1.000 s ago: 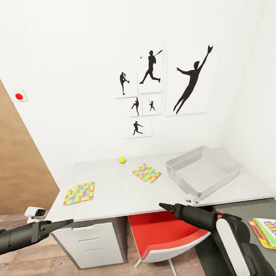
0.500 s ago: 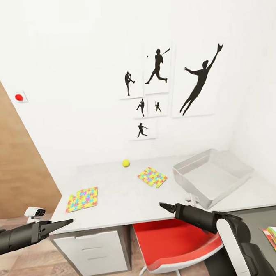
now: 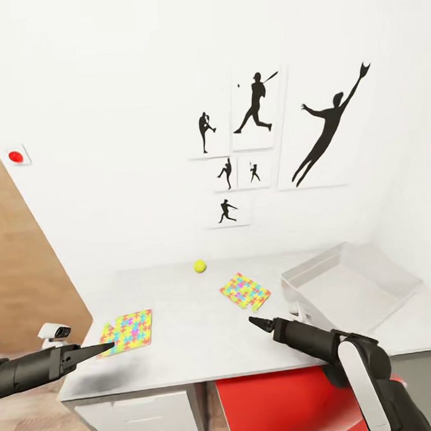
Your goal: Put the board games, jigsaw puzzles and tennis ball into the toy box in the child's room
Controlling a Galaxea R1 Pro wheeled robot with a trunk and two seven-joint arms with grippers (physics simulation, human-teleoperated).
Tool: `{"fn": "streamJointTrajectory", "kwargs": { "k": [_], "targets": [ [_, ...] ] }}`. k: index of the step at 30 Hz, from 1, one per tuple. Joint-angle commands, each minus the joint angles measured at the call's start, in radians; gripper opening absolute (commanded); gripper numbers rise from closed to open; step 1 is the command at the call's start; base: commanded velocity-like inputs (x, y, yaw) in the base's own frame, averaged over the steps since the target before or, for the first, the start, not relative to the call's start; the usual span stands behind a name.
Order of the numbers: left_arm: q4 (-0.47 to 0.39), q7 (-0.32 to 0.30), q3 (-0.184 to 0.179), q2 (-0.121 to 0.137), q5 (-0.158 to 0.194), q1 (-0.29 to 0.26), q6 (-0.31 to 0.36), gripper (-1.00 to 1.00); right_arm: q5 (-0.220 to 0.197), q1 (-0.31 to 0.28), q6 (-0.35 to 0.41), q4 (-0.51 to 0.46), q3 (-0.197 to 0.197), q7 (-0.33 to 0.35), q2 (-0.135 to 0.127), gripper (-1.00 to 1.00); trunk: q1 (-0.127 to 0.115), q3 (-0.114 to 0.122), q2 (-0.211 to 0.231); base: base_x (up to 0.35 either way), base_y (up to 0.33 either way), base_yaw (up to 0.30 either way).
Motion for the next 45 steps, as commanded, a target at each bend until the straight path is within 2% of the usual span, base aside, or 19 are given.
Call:
{"fn": "streamJointTrajectory", "kwargs": {
  "k": [1,20,29,38,41,45],
  "targets": [
    [0.0,-0.004,0.0,0.0,-0.001,-0.001,0.01,1.0,0.007,-0.001,0.006,0.0,-0.003,0.009,0.001,1.0,0.001,-0.002,-0.002,0.23,0.028,0.0],
    [0.0,-0.004,0.0,0.0,-0.002,-0.001,0.009,1.0,0.007,-0.001,0.006,0.0,-0.003,0.01,0.001,1.0,0.001,0.0,-0.002,0.174,0.036,-0.025],
    [0.0,-0.004,-0.002,0.0,-0.002,-0.001,0.008,1.0,0.007,-0.001,0.005,0.0,-0.003,0.008,0.0,1.0,0.001,0.0,-0.002,0.025,0.001,0.0],
    [0.0,-0.004,-0.001,0.0,-0.002,0.0,0.008,1.0,0.007,-0.004,0.008,-0.002,-0.002,-0.003,0.017,1.0,0.001,0.0,-0.002,0.0,0.0,0.0],
    [0.0,-0.004,-0.002,-0.001,-0.001,0.0,0.008,1.0,0.01,-0.027,0.013,-0.001,-0.001,-0.027,0.022,1.0,0.001,0.0,-0.002,0.0,0.0,0.0],
    [0.0,-0.004,-0.002,-0.003,0.0,-0.001,0.008,1.0,0.008,-0.112,0.04,0.016,0.001,-0.114,0.039,1.0,0.001,0.0,-0.002,0.0,0.0,0.0]
  ]
}}
